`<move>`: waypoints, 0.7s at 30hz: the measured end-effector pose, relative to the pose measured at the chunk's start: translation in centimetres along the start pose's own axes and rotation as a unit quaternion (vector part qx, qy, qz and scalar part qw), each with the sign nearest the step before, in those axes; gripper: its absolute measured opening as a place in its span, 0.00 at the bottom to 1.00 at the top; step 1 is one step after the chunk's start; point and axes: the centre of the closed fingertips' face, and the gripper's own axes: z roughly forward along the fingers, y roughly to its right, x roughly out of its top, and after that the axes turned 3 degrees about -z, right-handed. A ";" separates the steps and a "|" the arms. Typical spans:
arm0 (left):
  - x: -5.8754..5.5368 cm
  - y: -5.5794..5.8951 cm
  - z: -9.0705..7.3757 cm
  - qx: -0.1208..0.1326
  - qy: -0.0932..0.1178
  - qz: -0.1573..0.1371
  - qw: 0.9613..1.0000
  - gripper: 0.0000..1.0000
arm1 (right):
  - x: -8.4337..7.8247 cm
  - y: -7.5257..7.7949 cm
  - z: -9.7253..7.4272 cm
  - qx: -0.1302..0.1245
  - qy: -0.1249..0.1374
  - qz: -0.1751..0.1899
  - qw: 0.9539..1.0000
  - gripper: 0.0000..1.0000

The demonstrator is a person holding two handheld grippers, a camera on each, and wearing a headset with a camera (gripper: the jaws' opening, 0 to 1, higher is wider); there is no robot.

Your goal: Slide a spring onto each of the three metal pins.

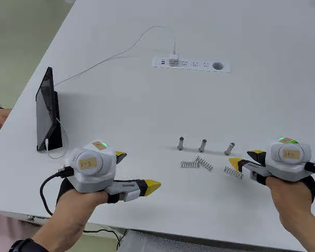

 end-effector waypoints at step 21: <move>1.4 1.1 1.0 -0.008 -0.001 0.018 1.000 0.76 | -2.4 -0.6 -2.9 0.030 0.022 0.027 0.999 0.56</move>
